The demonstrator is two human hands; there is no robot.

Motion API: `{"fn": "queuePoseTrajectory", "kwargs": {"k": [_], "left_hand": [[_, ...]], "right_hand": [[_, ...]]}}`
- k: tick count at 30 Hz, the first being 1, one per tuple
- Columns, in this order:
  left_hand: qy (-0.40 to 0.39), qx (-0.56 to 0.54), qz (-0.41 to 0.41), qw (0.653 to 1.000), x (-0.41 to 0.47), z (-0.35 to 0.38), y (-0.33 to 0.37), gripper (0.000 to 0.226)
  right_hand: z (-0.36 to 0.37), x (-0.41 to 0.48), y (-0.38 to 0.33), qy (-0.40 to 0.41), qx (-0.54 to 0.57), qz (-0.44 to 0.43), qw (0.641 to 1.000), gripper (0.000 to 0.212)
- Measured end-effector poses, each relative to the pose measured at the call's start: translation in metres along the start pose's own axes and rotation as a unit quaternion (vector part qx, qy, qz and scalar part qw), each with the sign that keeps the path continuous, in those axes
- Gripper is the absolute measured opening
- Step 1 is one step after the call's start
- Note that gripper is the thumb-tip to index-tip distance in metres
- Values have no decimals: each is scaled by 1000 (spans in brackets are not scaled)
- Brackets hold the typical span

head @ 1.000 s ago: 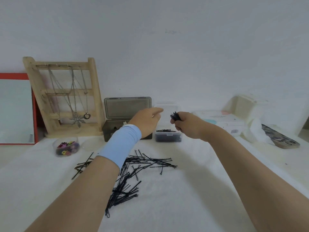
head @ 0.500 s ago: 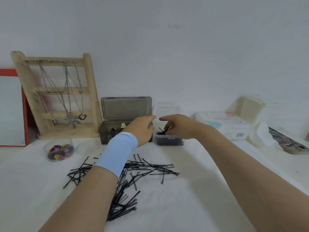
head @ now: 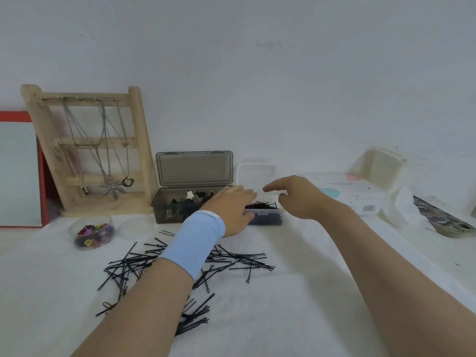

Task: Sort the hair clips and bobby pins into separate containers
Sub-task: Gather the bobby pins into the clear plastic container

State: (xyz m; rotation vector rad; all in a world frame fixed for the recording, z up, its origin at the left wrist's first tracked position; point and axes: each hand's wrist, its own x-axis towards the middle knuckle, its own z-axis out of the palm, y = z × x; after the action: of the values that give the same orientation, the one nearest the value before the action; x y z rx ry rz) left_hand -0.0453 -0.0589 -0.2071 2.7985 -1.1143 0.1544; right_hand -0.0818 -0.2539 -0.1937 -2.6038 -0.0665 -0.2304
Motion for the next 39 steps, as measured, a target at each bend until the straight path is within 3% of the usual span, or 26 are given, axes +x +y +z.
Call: {"fn": "queuePoseTrajectory", "kwargs": {"k": [4, 10, 14, 19, 24, 27, 29, 31, 33, 35, 39], "left_hand": [[-29, 9, -8, 999, 10, 9, 3, 28], [2, 31, -12, 999, 12, 9, 5, 25], [8, 56, 7, 998, 7, 7, 2, 18], [-13, 102, 24, 994, -11, -10, 19, 21], [-59, 69, 35, 995, -33, -13, 24, 27], [20, -23, 36, 999, -52, -18, 12, 39], [110, -76, 26, 991, -67, -27, 1, 32], [128, -85, -4, 988, -83, -31, -12, 24], [63, -55, -55, 995, -95, -29, -24, 25], [-25, -3, -100, 995, -102, -20, -33, 44], [-144, -15, -143, 979, -108, 2, -41, 79]], "right_hand": [[-7, -12, -10, -108, -40, -7, 993, 38], [-4, -17, -17, -66, -127, -47, 989, 45], [-5, -18, -19, -44, -131, -33, 990, 22], [-20, -35, -37, -86, -156, -32, 983, 15], [-17, -45, -48, -147, -207, -23, 967, 21], [-17, -49, -59, -127, -216, -45, 967, 35], [-21, -54, -74, -84, -178, -78, 977, 33], [-18, -59, -90, -90, -155, -100, 979, 28], [-7, -65, -104, -165, -182, -116, 962, 38], [8, -69, -110, -249, -242, -118, 930, 59], [23, -71, -109, -282, -286, -68, 913, 84]]}}
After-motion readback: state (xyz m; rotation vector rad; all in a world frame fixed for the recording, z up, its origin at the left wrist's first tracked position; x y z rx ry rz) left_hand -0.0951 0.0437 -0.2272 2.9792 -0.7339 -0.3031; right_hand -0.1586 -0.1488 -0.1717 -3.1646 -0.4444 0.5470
